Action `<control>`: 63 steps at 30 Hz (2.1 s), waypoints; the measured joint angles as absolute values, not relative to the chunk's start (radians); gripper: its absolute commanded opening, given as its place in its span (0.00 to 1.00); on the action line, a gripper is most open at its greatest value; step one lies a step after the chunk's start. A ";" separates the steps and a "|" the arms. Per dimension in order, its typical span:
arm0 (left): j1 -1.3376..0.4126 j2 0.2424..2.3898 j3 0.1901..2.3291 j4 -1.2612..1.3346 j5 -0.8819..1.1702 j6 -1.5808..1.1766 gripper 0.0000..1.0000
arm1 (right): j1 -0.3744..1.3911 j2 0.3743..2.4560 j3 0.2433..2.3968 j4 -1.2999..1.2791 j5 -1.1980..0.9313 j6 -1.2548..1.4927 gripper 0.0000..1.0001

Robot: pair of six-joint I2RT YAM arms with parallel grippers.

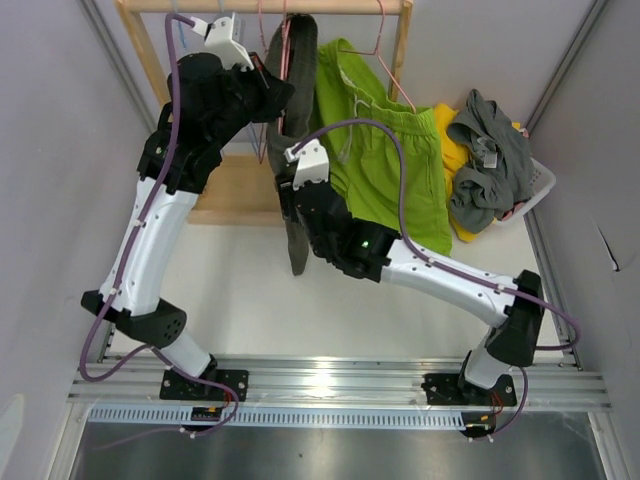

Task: Remove the shorts from the hanger

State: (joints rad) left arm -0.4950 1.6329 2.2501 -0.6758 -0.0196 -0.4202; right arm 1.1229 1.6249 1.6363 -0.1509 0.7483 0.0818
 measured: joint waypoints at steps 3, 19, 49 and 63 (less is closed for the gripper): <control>-0.495 1.600 2.226 -0.676 -0.025 -0.418 0.00 | 1.129 1.675 1.636 -0.142 0.748 0.113 0.28; -0.495 1.589 2.214 -0.787 -0.031 -0.410 0.00 | 1.544 1.549 1.369 -0.241 1.040 0.407 0.00; -0.464 1.192 1.800 -0.847 0.085 -0.429 0.00 | 1.295 1.369 1.249 -0.203 1.089 0.282 0.00; -0.472 1.625 2.407 -0.931 -0.045 -0.358 0.00 | 1.578 1.369 1.109 -0.436 1.068 0.636 0.00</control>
